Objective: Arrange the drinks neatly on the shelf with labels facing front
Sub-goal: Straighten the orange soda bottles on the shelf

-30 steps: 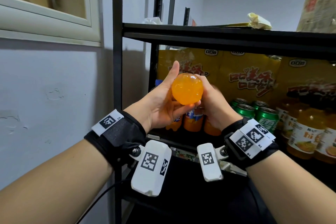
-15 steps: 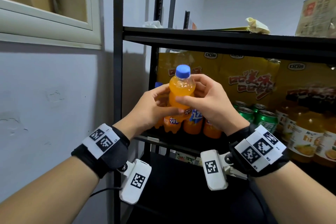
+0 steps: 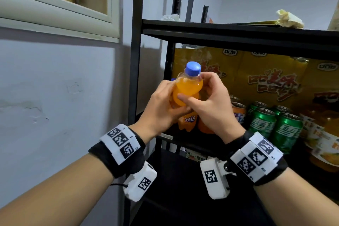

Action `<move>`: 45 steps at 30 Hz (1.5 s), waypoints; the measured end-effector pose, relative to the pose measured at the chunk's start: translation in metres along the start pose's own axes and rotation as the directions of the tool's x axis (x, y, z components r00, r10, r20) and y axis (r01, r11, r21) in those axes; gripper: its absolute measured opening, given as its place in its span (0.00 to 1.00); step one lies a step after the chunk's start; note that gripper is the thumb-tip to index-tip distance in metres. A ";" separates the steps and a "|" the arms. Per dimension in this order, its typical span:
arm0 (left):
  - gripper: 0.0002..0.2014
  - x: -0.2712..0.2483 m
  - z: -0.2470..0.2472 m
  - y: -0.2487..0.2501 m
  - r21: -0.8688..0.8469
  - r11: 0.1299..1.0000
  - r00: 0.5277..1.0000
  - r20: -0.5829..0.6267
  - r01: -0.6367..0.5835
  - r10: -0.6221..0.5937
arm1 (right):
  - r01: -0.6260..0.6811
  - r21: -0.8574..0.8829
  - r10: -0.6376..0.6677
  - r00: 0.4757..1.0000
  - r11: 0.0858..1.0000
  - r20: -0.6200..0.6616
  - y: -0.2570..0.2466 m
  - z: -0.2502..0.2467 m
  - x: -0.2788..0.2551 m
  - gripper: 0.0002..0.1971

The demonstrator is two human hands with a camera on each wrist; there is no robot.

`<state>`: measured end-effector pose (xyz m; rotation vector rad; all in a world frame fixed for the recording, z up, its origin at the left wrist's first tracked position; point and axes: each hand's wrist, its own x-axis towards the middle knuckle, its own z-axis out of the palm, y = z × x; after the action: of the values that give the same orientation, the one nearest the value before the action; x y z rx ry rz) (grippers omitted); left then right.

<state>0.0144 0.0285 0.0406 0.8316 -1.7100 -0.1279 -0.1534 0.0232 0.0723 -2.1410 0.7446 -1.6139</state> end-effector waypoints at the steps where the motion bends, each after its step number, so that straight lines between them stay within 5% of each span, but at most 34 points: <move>1: 0.29 0.000 -0.002 -0.003 -0.066 0.996 0.998 -0.022 0.053 -0.054 | -0.020 -0.025 0.022 0.997 0.999 0.077 -0.002 -0.002 0.008 0.32; 3: 0.32 -0.001 -0.008 -0.011 -0.184 0.965 0.979 -0.047 0.185 -0.196 | -0.025 -0.089 0.043 0.978 0.996 0.203 -0.004 -0.012 0.026 0.36; 6: 0.36 -0.003 -0.019 -0.029 -0.166 0.934 0.942 -0.062 0.316 -0.329 | 0.013 -0.284 0.053 0.973 0.959 0.225 -0.003 -0.021 0.058 0.27; 16: 0.38 -0.013 -0.015 -0.068 -0.150 0.897 0.906 -0.021 0.415 -0.423 | 0.060 -0.617 0.297 0.836 0.785 0.460 0.031 0.031 0.118 0.23; 32: 0.29 0.001 -0.005 -0.103 -0.277 0.813 0.848 0.011 0.512 -0.530 | 0.008 -0.711 0.333 0.879 0.703 0.340 0.062 0.054 0.160 0.16; 39: 0.27 0.003 0.001 -0.108 -0.258 0.836 0.865 -0.003 0.484 -0.502 | 0.029 -0.731 0.351 0.864 0.682 0.362 0.062 0.057 0.167 0.16; 42: 0.35 0.007 -0.001 -0.111 -0.291 0.825 0.865 0.015 0.484 -0.502 | 0.038 -0.716 0.351 0.852 0.697 0.388 0.059 0.053 0.165 0.19; 45: 0.50 0.019 -0.005 -0.109 -0.327 0.799 0.852 0.039 0.504 -0.521 | 0.015 -0.638 0.249 0.913 0.770 0.322 0.053 0.039 0.155 0.18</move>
<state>0.0666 -0.0614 0.0040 1.0168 -1.3213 -0.7372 -0.0941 -0.1134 0.1510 -2.6753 1.3976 -0.8662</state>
